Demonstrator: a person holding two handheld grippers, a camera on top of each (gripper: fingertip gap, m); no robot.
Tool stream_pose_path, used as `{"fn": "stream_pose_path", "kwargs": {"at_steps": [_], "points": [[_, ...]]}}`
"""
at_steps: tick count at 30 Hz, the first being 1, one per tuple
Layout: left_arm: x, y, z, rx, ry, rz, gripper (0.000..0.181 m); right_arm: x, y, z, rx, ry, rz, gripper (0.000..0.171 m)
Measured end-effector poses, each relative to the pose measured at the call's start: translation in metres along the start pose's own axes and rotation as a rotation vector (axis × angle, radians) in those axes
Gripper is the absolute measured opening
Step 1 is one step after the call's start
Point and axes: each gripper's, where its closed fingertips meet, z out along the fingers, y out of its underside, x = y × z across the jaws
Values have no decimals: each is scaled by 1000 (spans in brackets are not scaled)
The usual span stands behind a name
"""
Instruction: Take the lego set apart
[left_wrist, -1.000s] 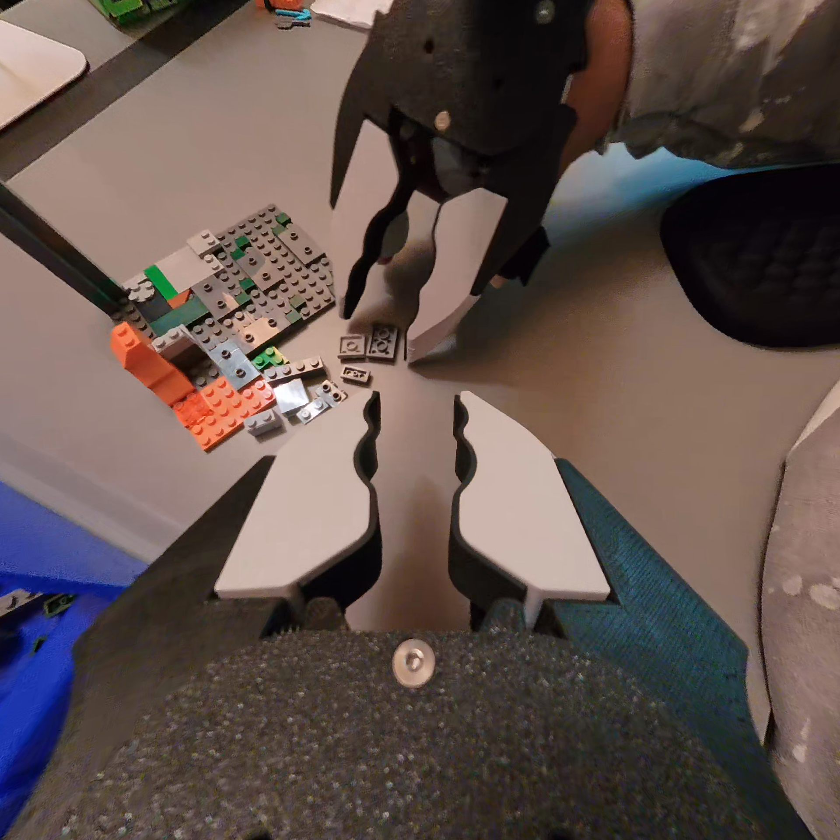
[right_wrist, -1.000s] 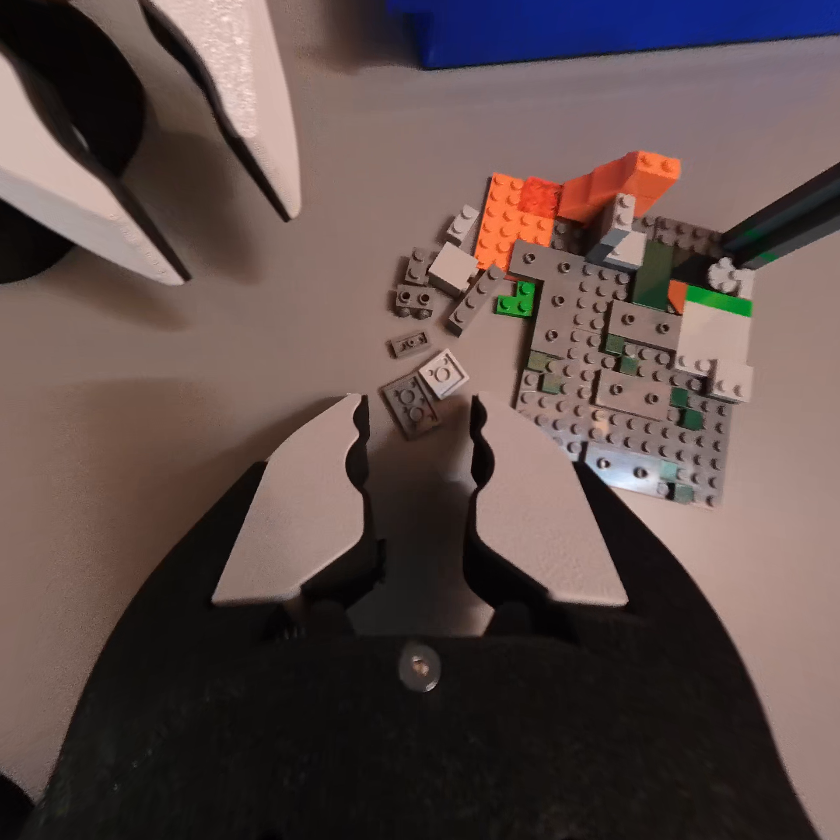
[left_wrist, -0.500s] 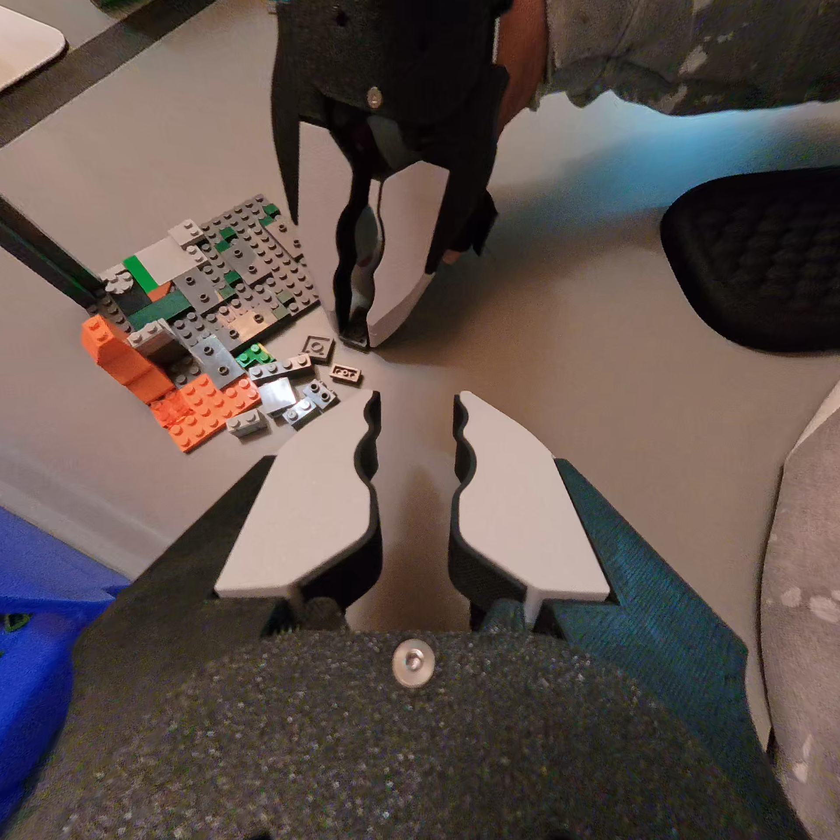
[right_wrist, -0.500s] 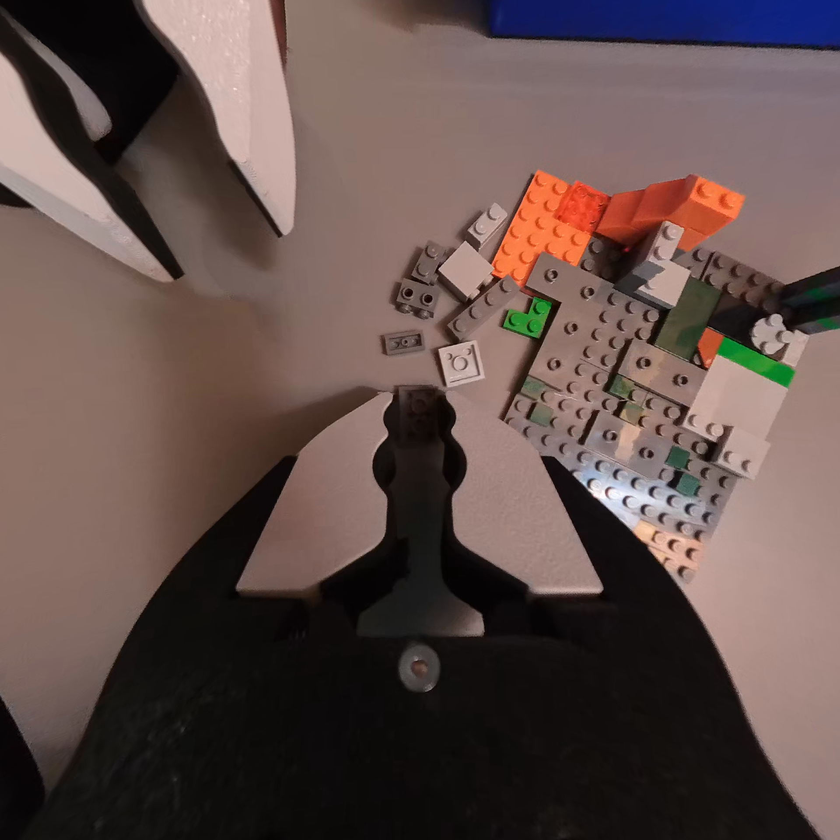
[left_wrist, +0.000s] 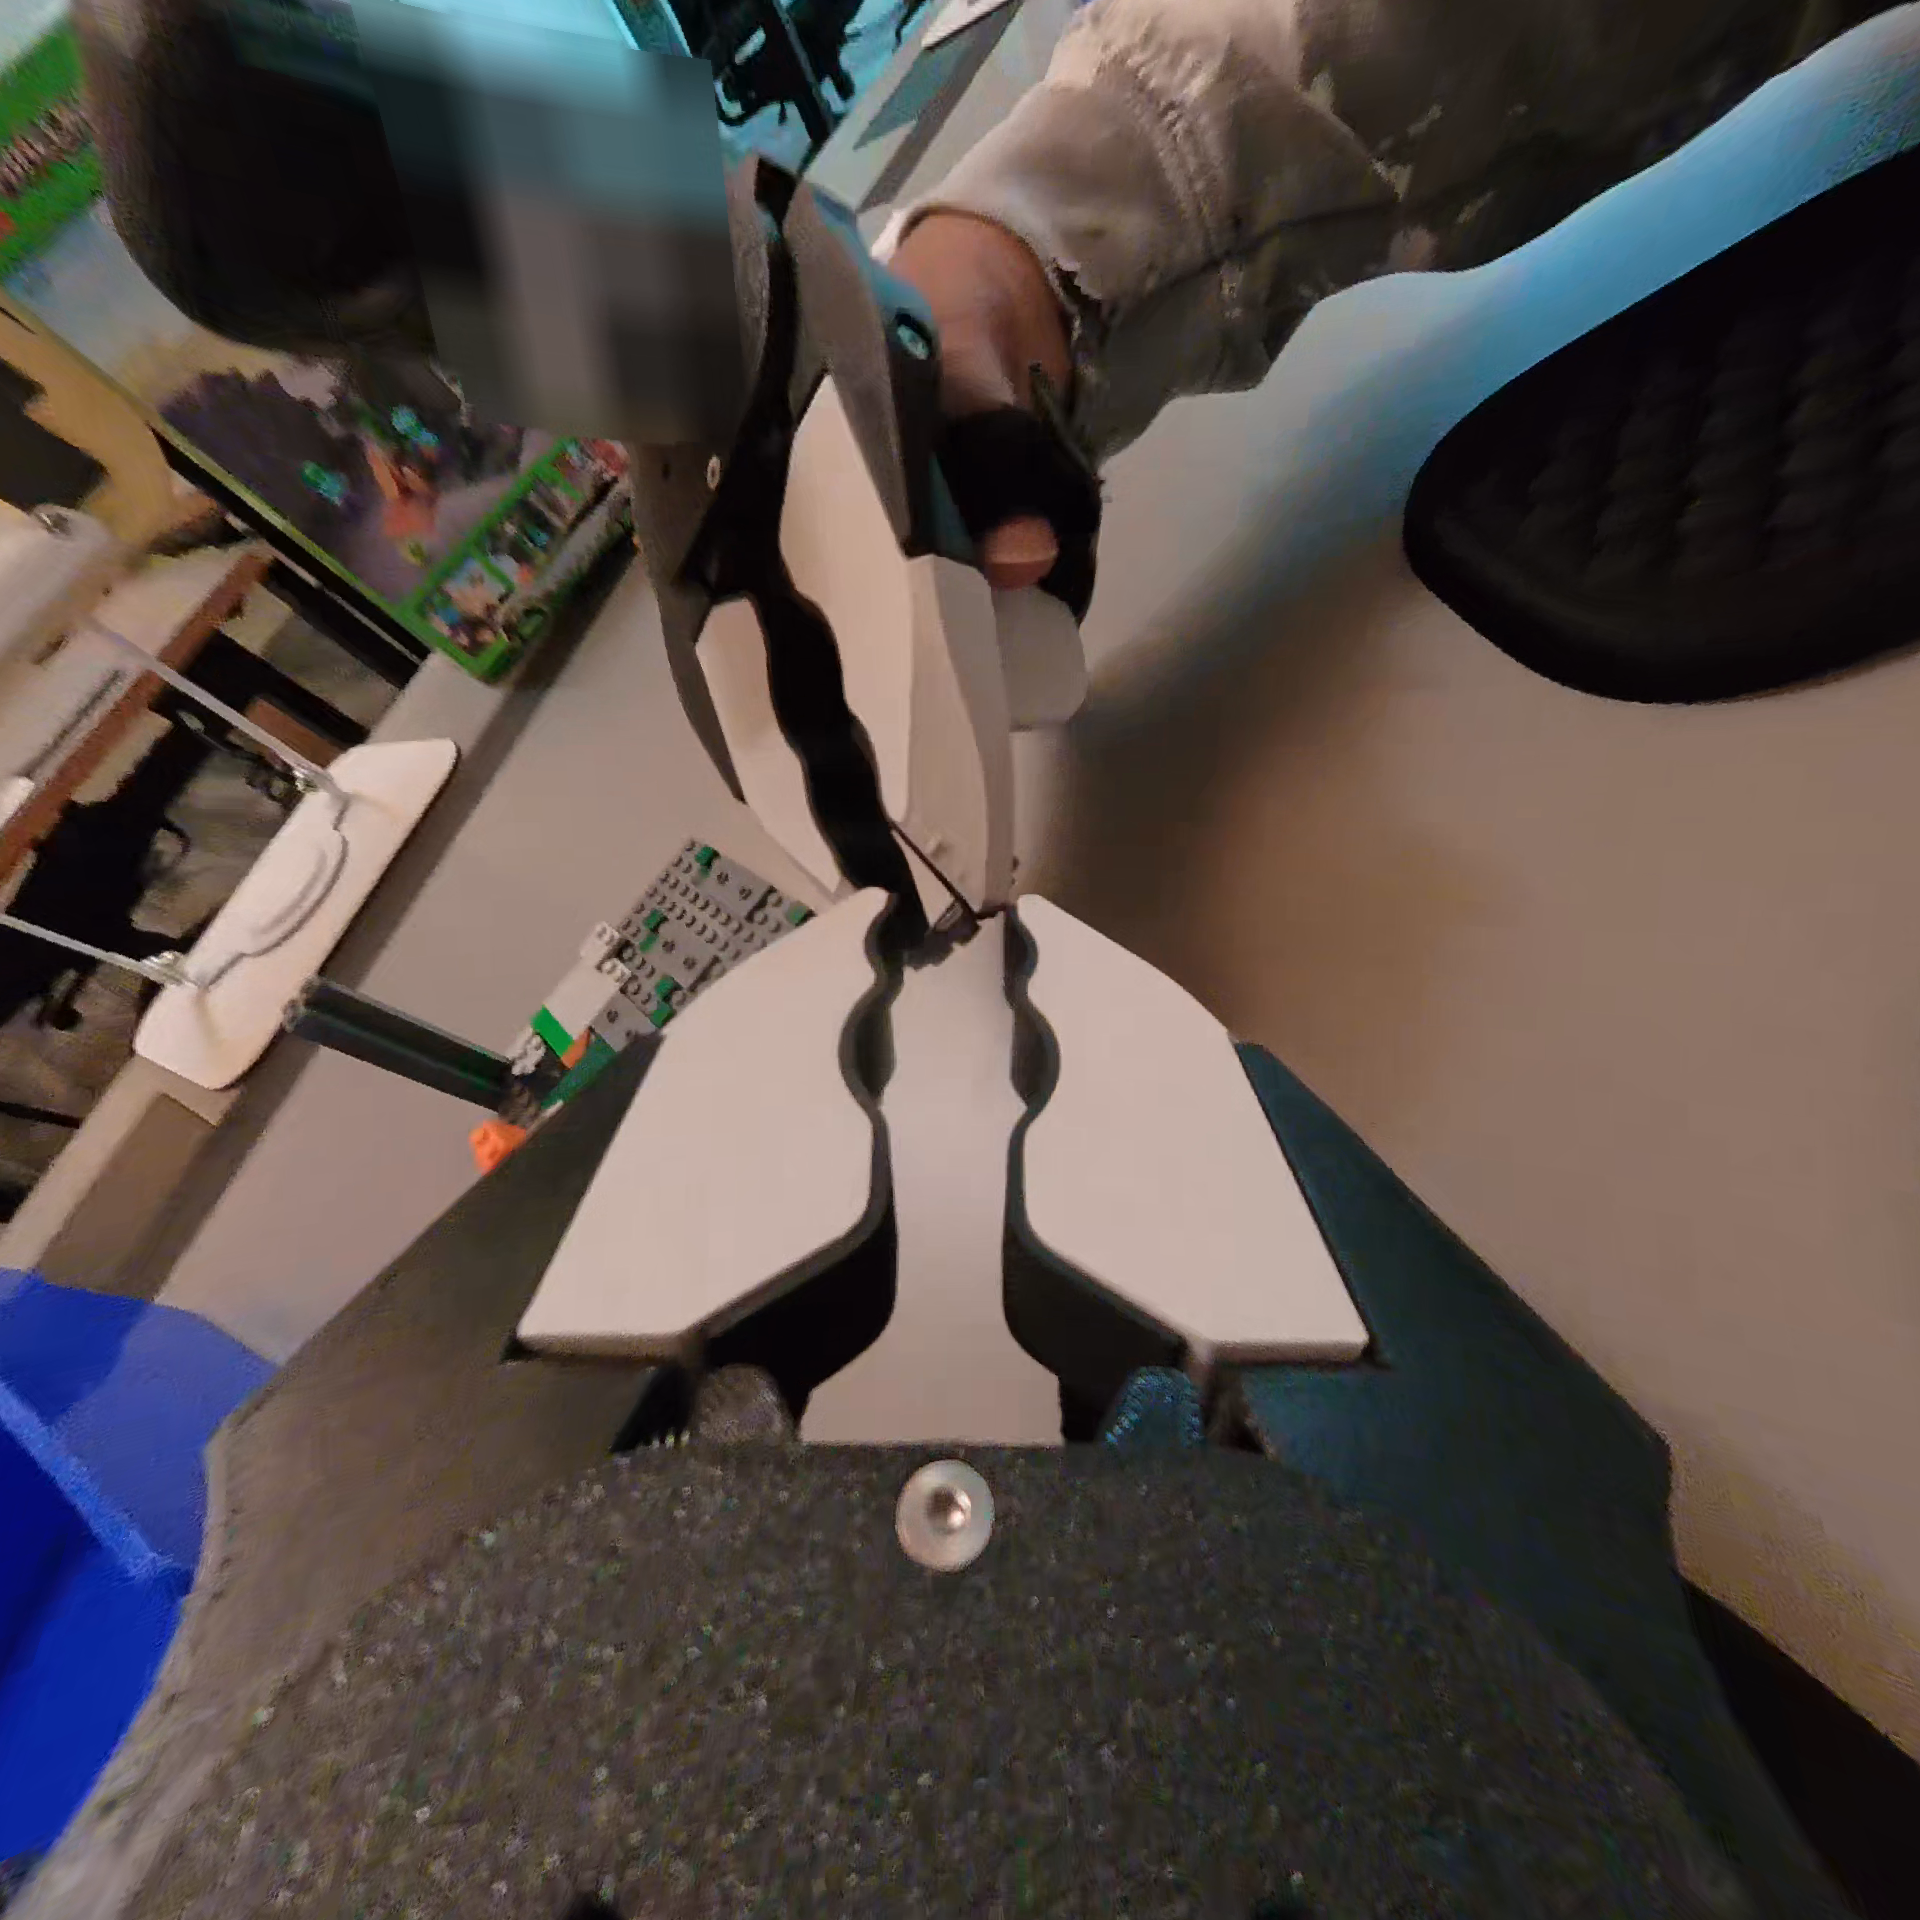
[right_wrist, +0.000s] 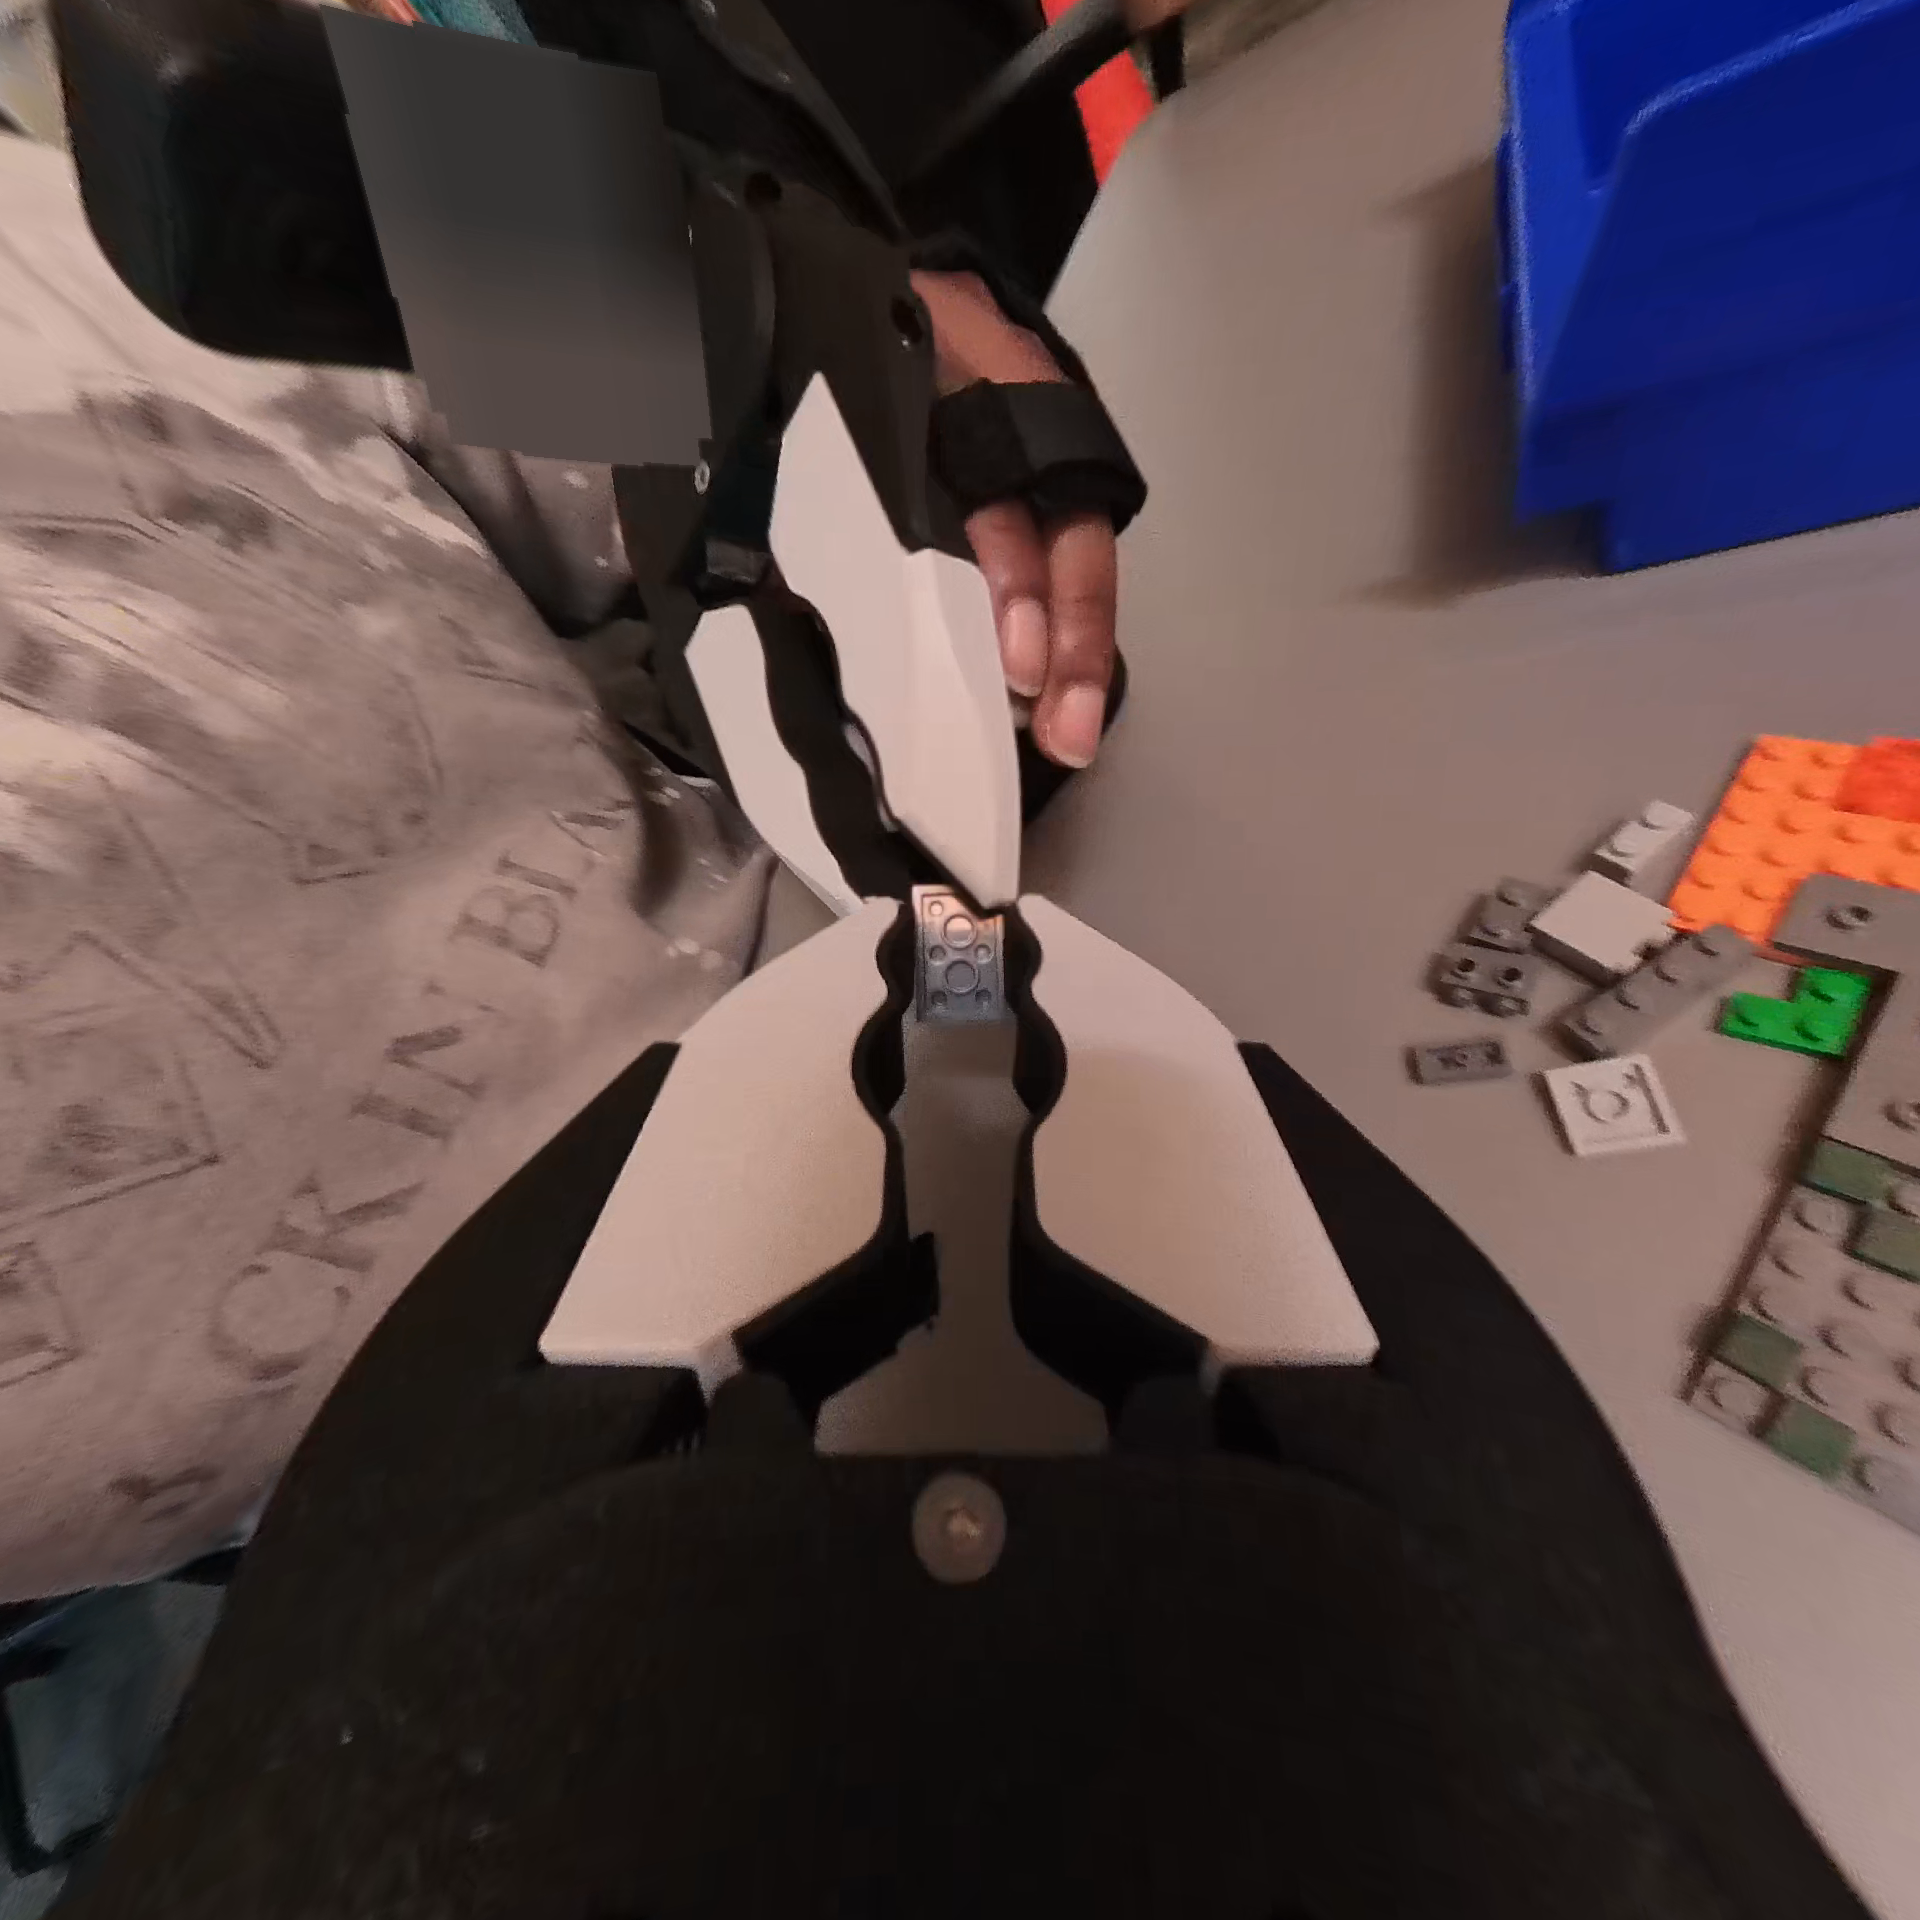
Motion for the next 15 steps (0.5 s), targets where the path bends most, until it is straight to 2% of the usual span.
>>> {"fn": "stream_pose_path", "kwargs": {"at_steps": [5,8,11,13,15], "points": [[-2,-4,-5,17,-44,40,7,-4,-7,-1,58,-59,62,16],[-6,2,-7,-13,-51,27,5,3,-12,-6,85,-26,61,17],[-25,12,-20,-36,-106,-39,5,32,-10,-18,49,163,-1,21],[-50,19,-35,-48,-173,-115,5,62,1,-26,-55,369,-94,24],[-82,29,-54,-68,-263,-196,5,84,10,-29,-151,503,-175,29]]}}
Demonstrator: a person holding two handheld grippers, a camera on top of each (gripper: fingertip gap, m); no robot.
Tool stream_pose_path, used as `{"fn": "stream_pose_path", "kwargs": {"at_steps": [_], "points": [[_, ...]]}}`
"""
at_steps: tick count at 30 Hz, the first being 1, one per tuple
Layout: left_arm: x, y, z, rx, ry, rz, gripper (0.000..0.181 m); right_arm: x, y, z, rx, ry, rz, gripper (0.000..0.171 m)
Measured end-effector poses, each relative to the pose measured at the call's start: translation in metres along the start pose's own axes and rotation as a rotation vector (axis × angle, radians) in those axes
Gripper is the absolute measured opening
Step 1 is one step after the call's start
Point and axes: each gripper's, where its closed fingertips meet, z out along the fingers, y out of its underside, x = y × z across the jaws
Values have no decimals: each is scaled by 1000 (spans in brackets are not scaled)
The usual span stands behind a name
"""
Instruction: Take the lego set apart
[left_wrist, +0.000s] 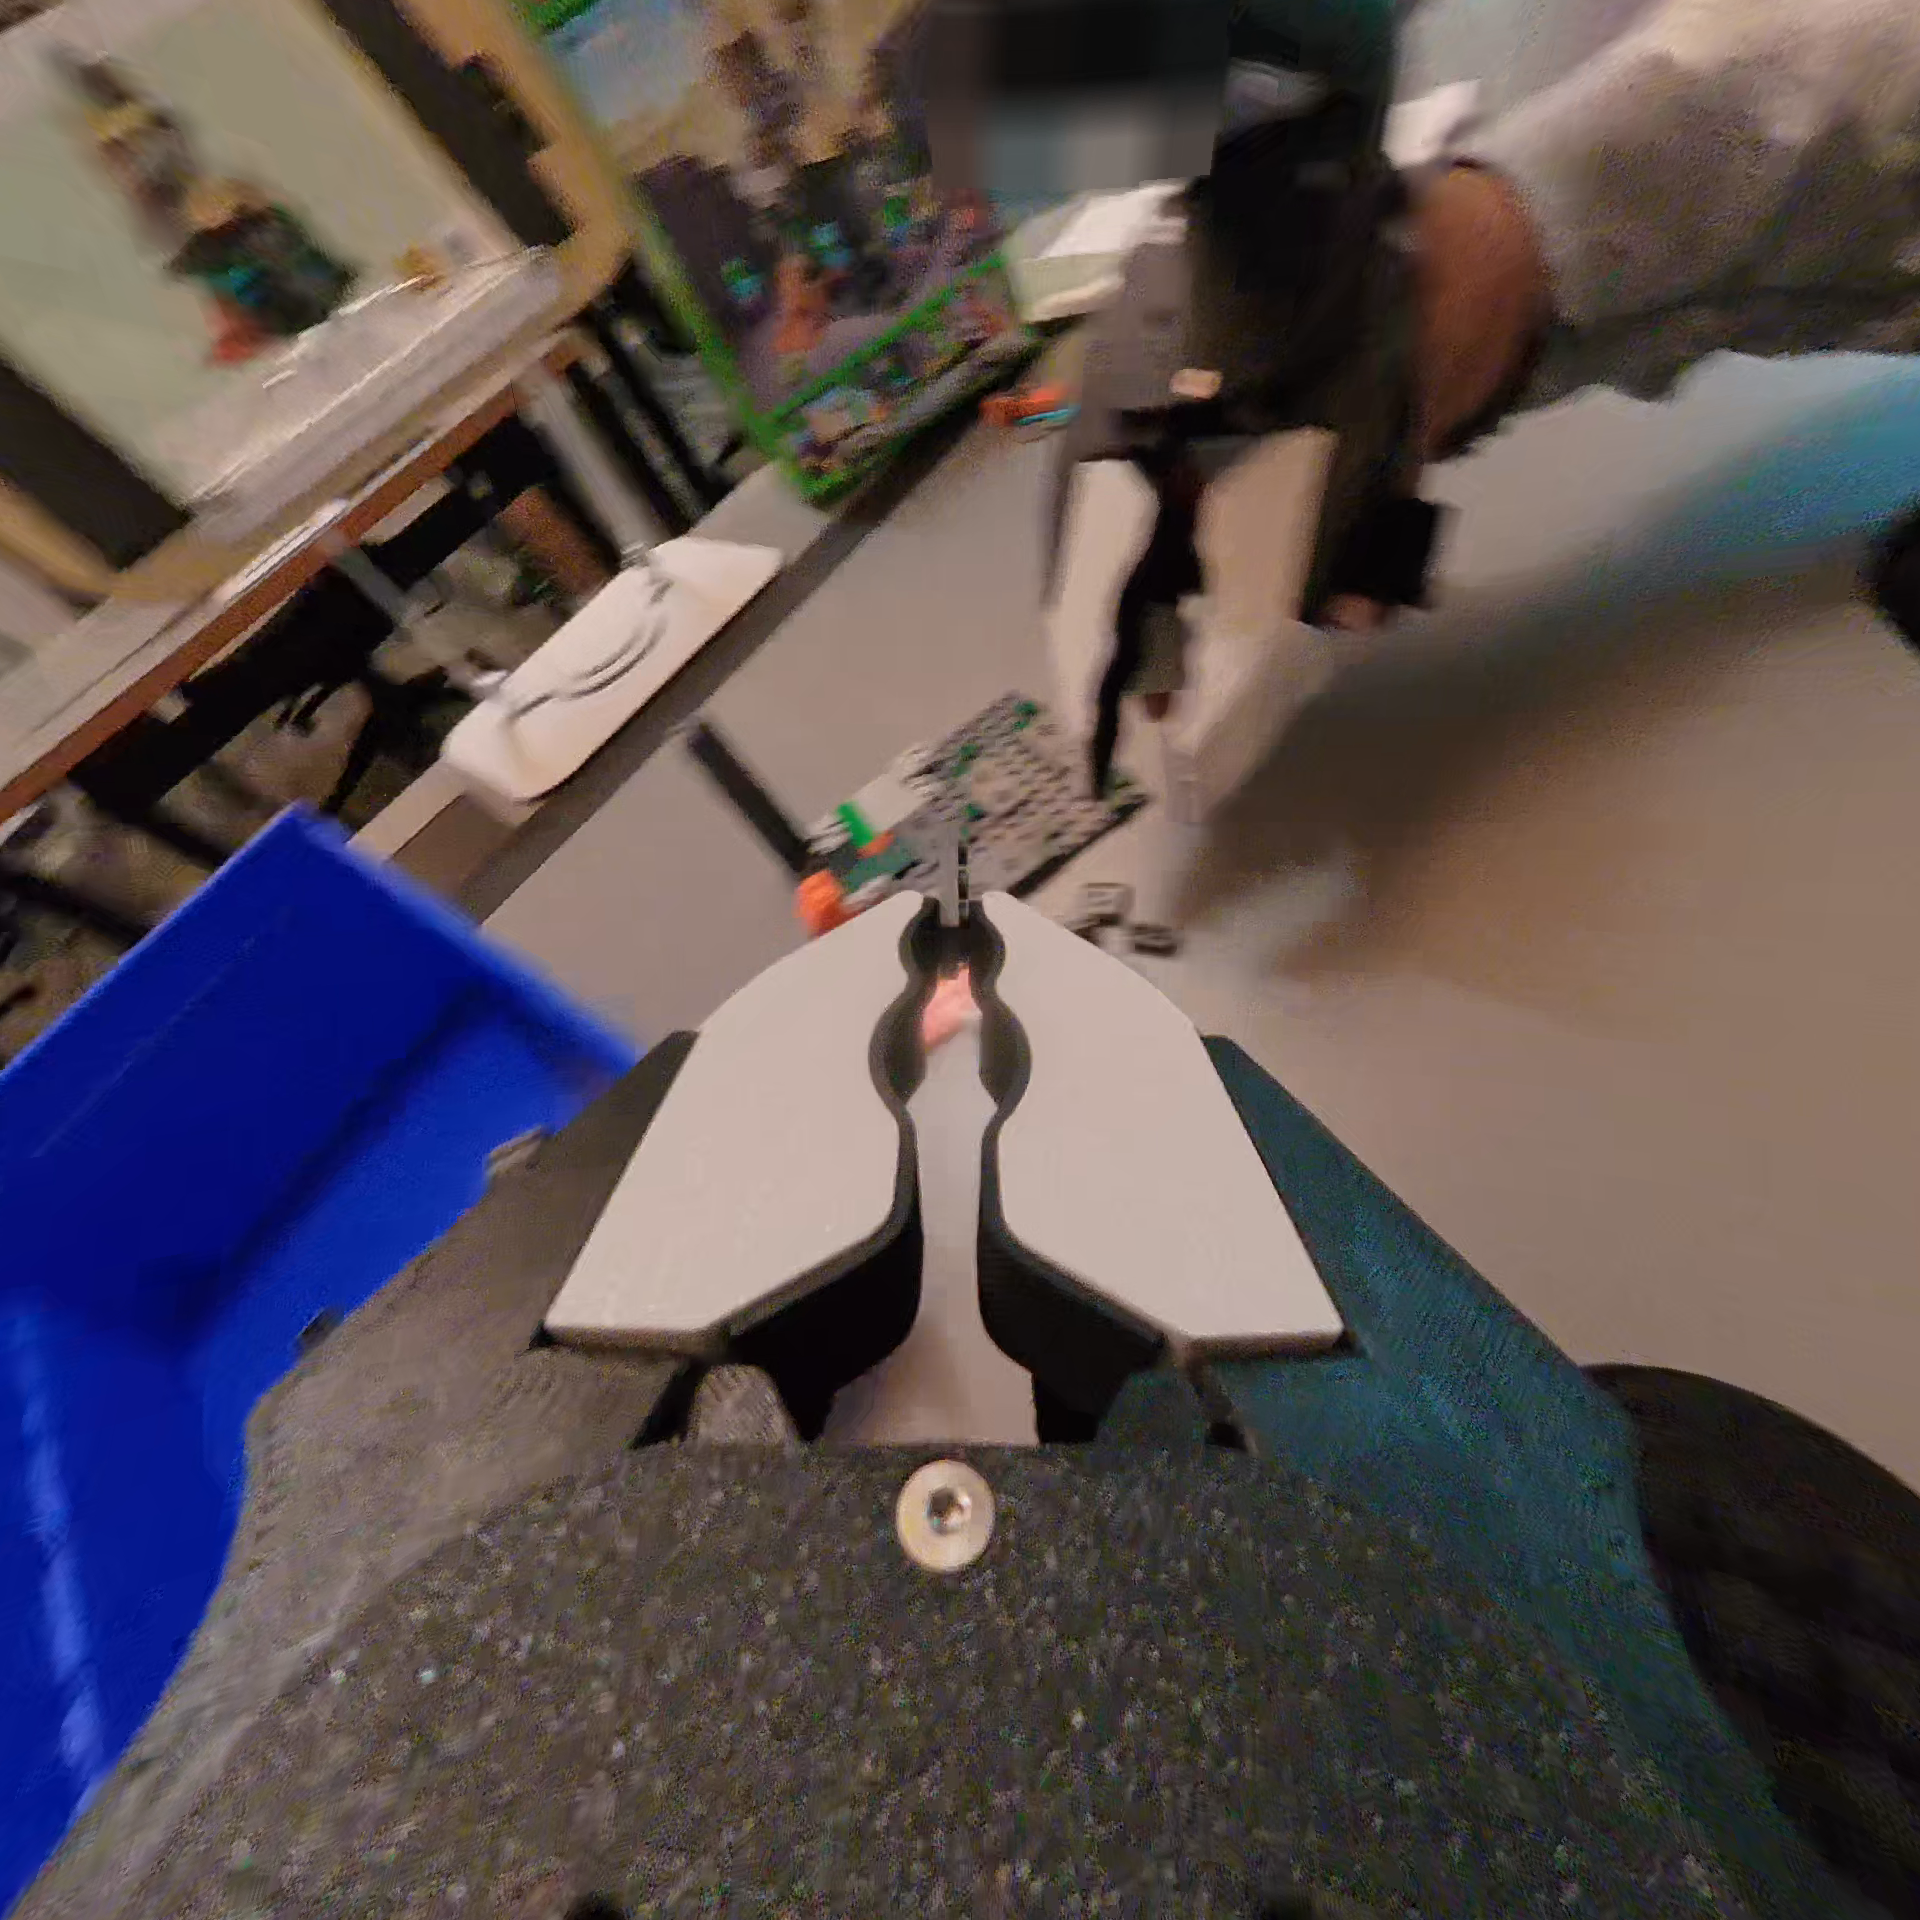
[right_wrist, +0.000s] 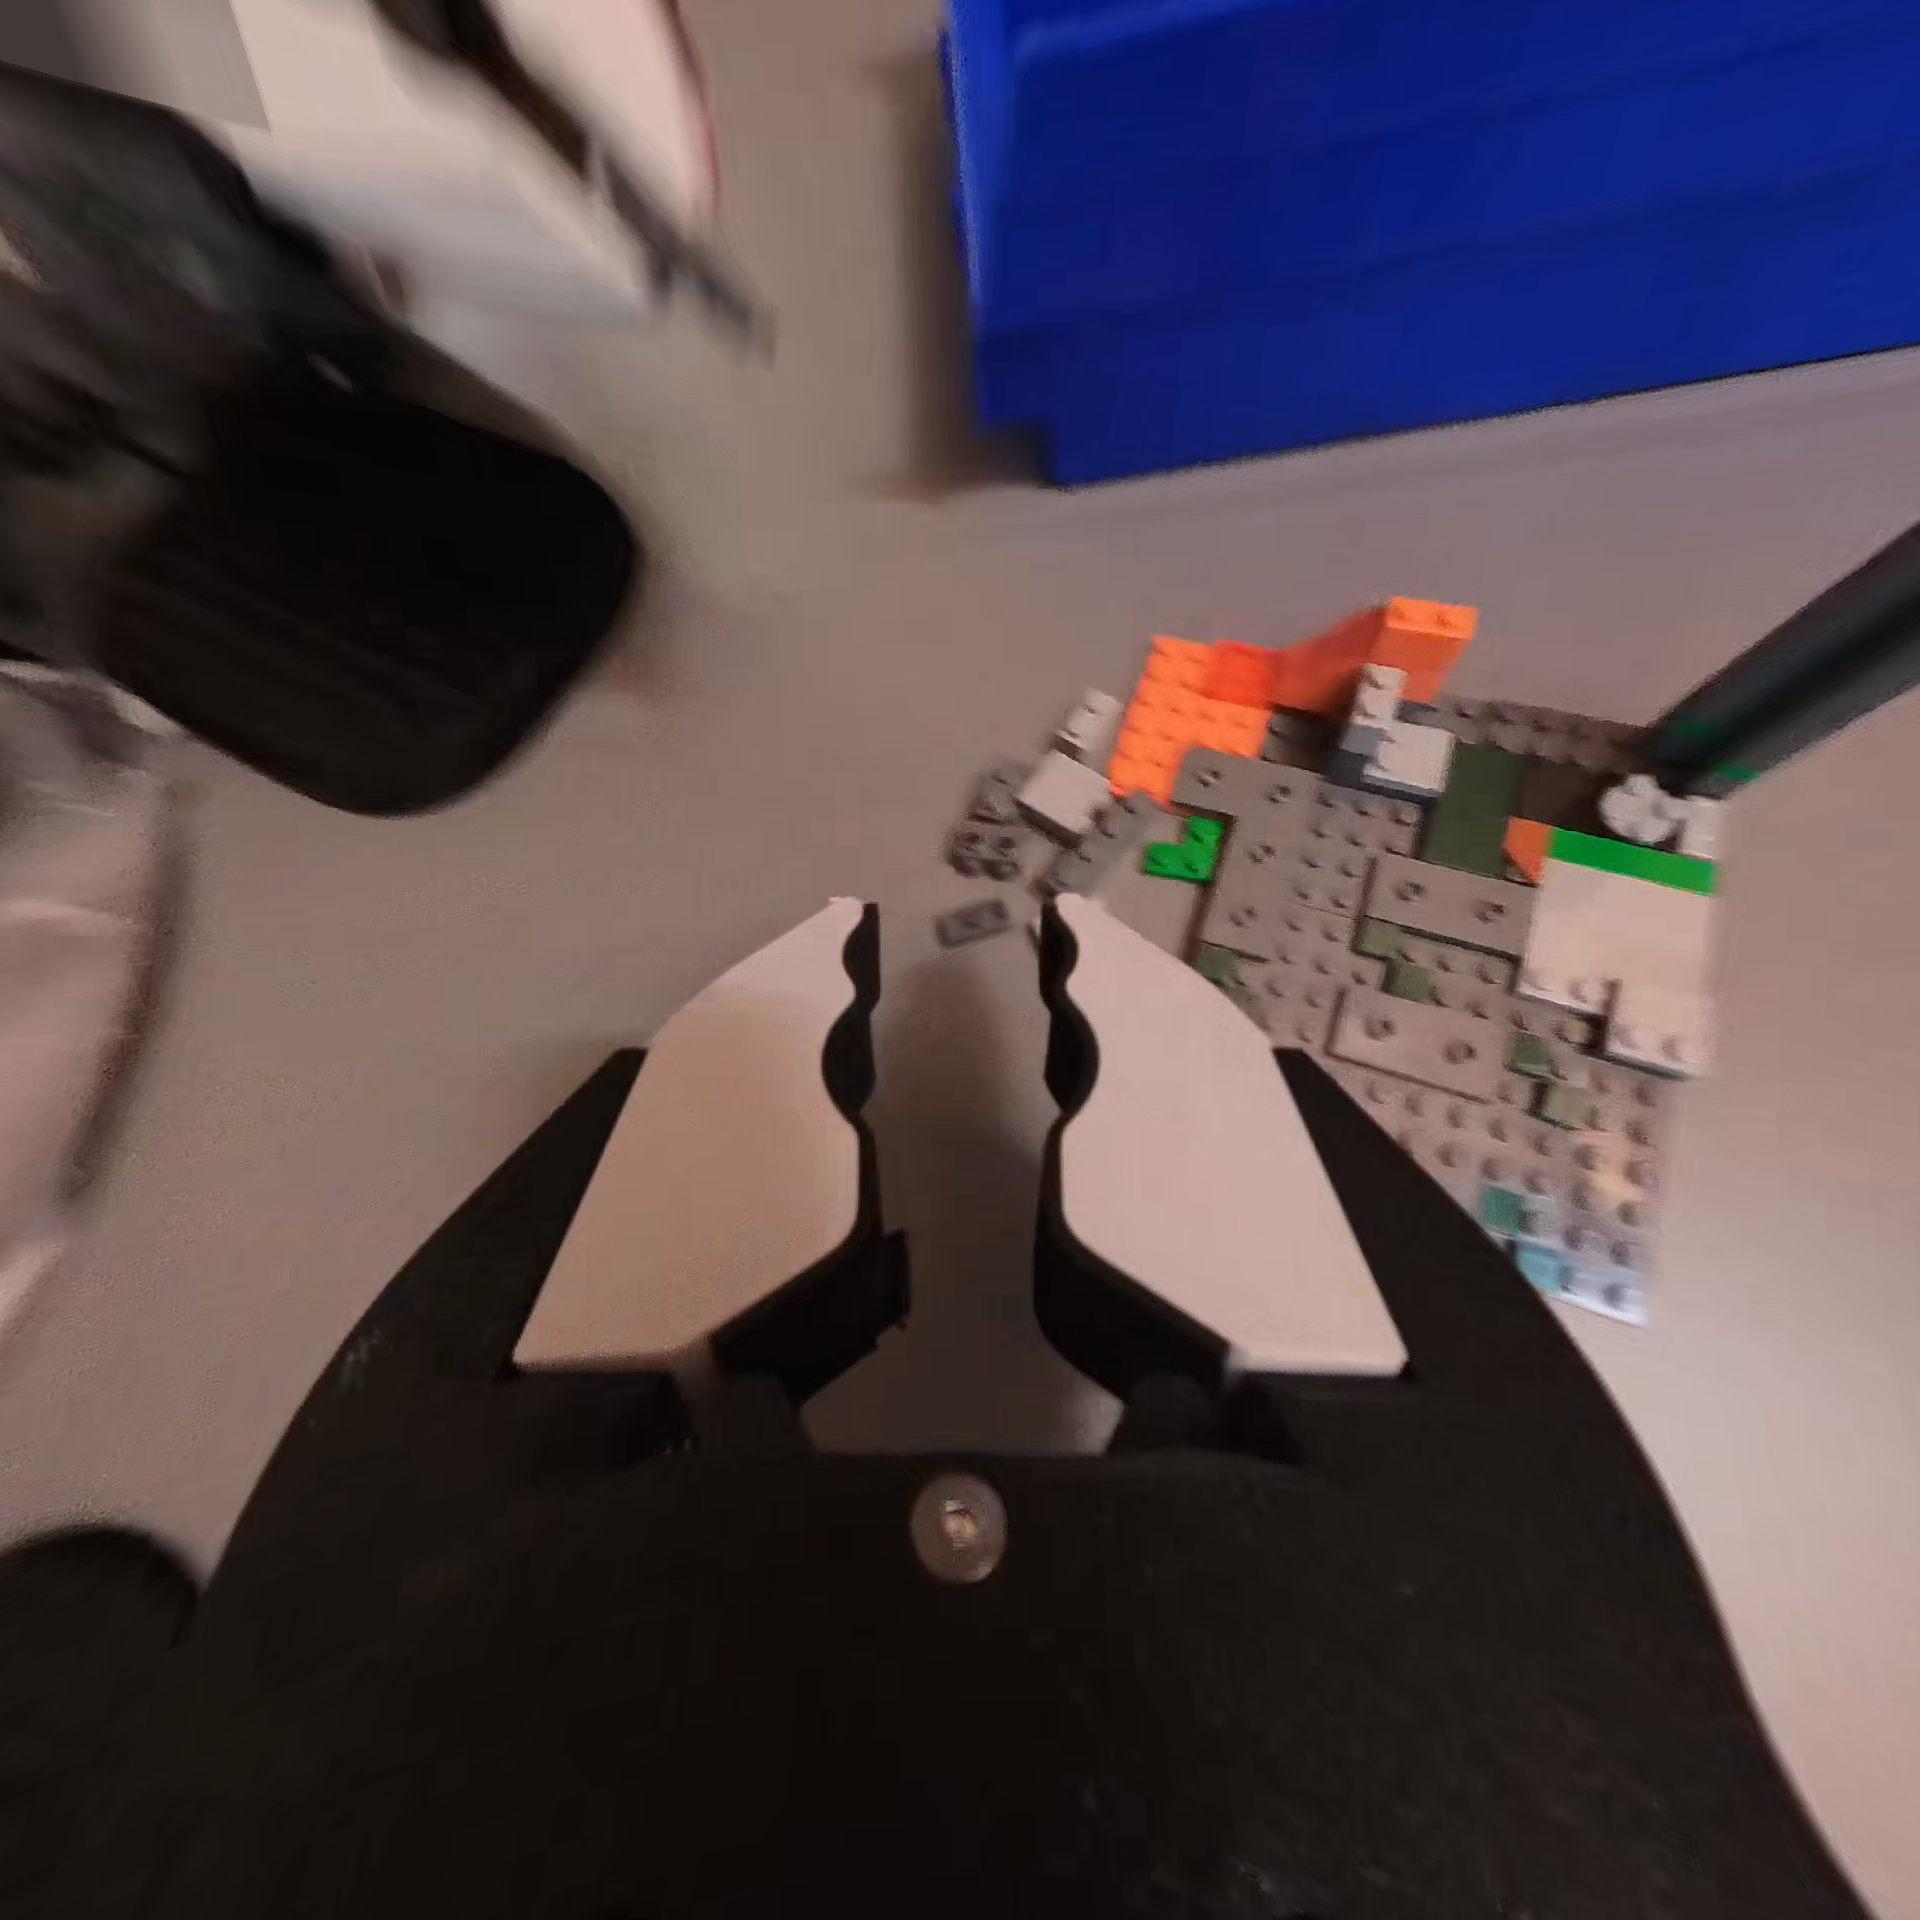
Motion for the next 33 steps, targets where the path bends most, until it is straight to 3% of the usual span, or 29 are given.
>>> {"fn": "stream_pose_path", "kwargs": {"at_steps": [3,6,10,14,20,28,33], "points": [[-58,16,-14,-66,-141,-135,5,12,14,14,-120,86,-116,32],[-92,40,-19,-153,-176,-294,5,16,20,26,-203,69,-154,29],[-111,70,-16,-260,-187,-377,5,22,26,32,-314,9,-165,27],[-107,84,-12,-308,-176,-377,17,25,27,33,-365,-33,-173,16],[-77,59,-12,-197,-112,-215,24,15,27,29,-337,-103,-147,16],[12,6,-13,7,104,89,21,-39,-16,6,-57,-363,-25,16],[59,-5,-4,49,203,300,21,-68,-35,-4,17,-507,17,16]]}}
